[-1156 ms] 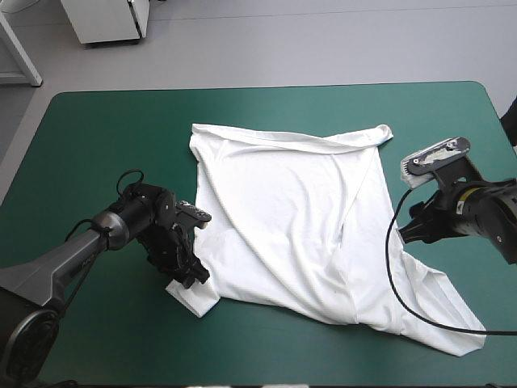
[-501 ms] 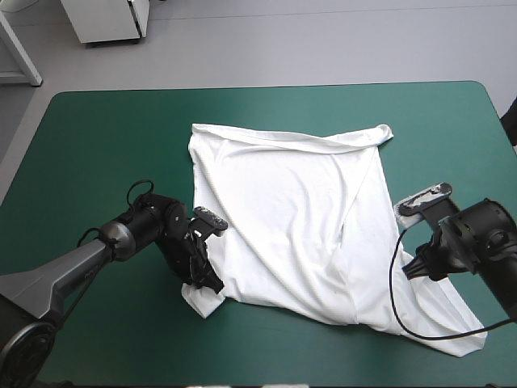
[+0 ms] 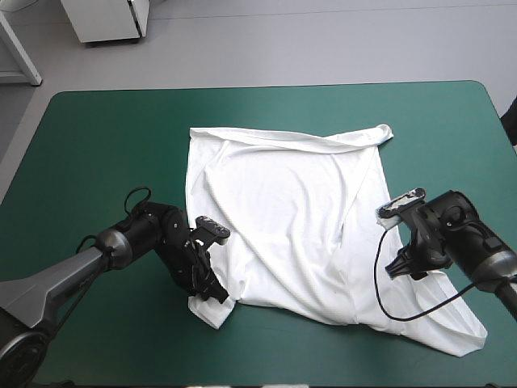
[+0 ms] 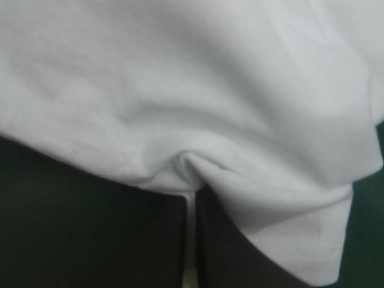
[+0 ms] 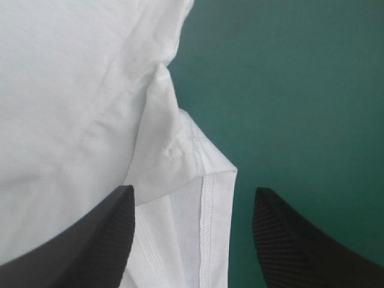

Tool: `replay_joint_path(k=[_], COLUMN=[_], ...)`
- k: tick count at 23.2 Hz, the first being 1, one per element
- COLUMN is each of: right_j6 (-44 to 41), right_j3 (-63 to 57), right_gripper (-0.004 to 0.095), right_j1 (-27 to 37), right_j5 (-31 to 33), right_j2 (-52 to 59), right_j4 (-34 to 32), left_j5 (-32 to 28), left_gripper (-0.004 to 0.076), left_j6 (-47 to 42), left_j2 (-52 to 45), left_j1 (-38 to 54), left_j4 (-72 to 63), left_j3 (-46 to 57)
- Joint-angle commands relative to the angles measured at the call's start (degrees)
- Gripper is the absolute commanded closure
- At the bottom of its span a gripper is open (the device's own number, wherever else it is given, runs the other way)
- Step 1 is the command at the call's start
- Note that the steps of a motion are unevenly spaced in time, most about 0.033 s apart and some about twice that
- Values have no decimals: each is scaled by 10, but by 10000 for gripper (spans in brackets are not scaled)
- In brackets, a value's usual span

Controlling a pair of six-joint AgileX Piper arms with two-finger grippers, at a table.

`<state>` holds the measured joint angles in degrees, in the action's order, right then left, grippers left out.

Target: Fold the cloth

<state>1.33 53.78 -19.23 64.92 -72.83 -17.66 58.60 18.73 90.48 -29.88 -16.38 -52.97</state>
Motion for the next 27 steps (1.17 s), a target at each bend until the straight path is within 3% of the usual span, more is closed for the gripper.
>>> replay_joint_path(k=[1, 10, 19, 22, 23, 24, 25, 27], right_j6=[4, 37, 45, 68, 69, 69, 69, 68], right_j3=[-6, -23, -23, -23, -23, -23, -23, -22], right_gripper=[371, 372, 395, 601, 776, 866, 917, 921], right_j1=[4, 66, 93, 106, 106, 106, 106, 106], right_j5=[-12, -61, -102, -100, -95, -93, -91, -73], right_j2=[1, -49, -147, -151, -151, -151, -151, -150], right_j4=[-12, 71, 78, 110, 110, 110, 110, 116], left_j5=[30, 33, 39, 41, 41, 41, 42, 42], left_gripper=[746, 746, 746, 746, 746, 746, 746, 746], left_j6=[0, 0, 9, 9, 9, 9, 9, 13], left_j2=[-1, -1, -2, -8, -11, -11, -12, -13], left_j1=[-8, -8, -8, -8, -8, -8, -8, -8], left_j4=[-18, 0, 0, 0, 0, 0, 0, 5], left_j3=[11, 11, 11, 11, 11, 11, 11, 11])
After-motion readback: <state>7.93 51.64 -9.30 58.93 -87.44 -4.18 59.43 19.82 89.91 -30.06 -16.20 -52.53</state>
